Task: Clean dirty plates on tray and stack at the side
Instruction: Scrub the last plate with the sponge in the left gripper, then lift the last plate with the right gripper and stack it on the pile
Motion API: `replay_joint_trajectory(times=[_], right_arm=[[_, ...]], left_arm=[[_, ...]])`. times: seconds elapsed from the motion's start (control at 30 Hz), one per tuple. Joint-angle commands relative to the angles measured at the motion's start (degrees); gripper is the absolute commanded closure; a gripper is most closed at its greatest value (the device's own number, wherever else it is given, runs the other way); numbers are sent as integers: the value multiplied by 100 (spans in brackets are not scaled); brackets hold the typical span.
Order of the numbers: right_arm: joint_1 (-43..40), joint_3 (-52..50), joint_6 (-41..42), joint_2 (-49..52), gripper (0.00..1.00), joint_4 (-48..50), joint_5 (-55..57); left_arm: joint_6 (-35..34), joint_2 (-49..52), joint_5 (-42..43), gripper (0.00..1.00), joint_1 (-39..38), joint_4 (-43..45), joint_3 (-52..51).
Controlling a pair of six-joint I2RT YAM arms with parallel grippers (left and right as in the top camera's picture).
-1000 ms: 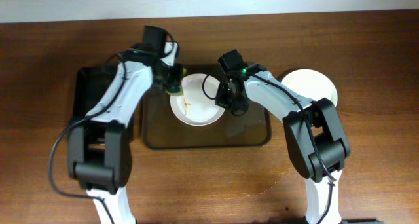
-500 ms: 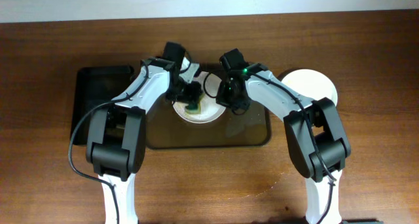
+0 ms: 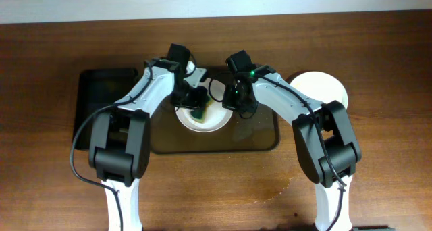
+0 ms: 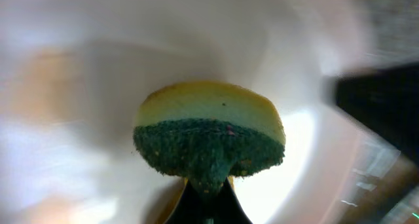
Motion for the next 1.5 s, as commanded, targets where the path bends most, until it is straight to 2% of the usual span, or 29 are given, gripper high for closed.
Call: replay_joint_trajectory(times=[0.0, 0.07, 0.13, 0.17, 0.23, 0.3, 0.33, 0.4, 0.5, 0.53, 0.63, 0.7, 0.83, 0.97, 1.13, 1.27, 1.37, 1.47], right_arm=[[-48, -63, 46, 240, 96, -61, 254], [-48, -63, 46, 240, 96, -61, 254], [-48, -63, 42, 240, 96, -61, 256], [-48, -63, 26, 240, 96, -61, 256], [-48, -63, 28, 240, 96, -61, 256], [-48, -63, 26, 240, 96, -63, 256], [-48, -63, 26, 240, 96, -63, 251], [-48, -63, 26, 240, 96, -107, 229], [-50, -61, 11, 236, 96, -345, 205], [-50, -50, -308, 181, 96, -361, 46], [-48, 59, -863, -402, 96, -426, -17], [-7, 72, -1027, -1207, 96, -503, 448], [525, 72, -1023, -2385, 96, -1145, 2951], [1443, 22, -413, -2277, 96, -1893, 5818], [2367, 4, -68, -2192, 96, -2015, 8389], [2524, 4, 118, -2194, 96, -2022, 8701], [2463, 7, 964, -2232, 96, -2168, 8465], [2131, 7, 1694, -2472, 96, -2658, 7628]], left_arm=[[273, 111, 866, 99, -140, 629, -48], [273, 111, 483, 99, -160, 1196, -48], [79, 111, -516, 99, -144, 1493, -48], [-358, 111, -1506, 99, -120, 1521, -48], [-710, 111, -2822, 99, -98, 1519, -48], [-730, 109, -3727, 100, -101, 1423, -37], [-730, 107, -3853, 99, -101, 1255, 35], [-885, 98, -3849, 100, -83, 304, 697], [-984, 98, -3818, 100, 98, -1585, 2524], [-981, 98, -3738, 99, 175, -2061, 3108], [-979, 98, -3346, 99, 437, -2780, 4179], [-979, 98, -3010, 99, 774, -2874, 4354], [-979, 111, -2468, 99, 1377, -2881, 4341], [-977, 111, -2468, 99, 1429, -2769, 4341], [-977, 111, -2470, 99, 1427, -2763, 4341], [-977, 111, -2470, 99, 1427, -2763, 4341], [-977, 111, -2472, 99, 1429, -2726, 4341], [-977, 111, -2470, 99, 1427, -2719, 4341]])
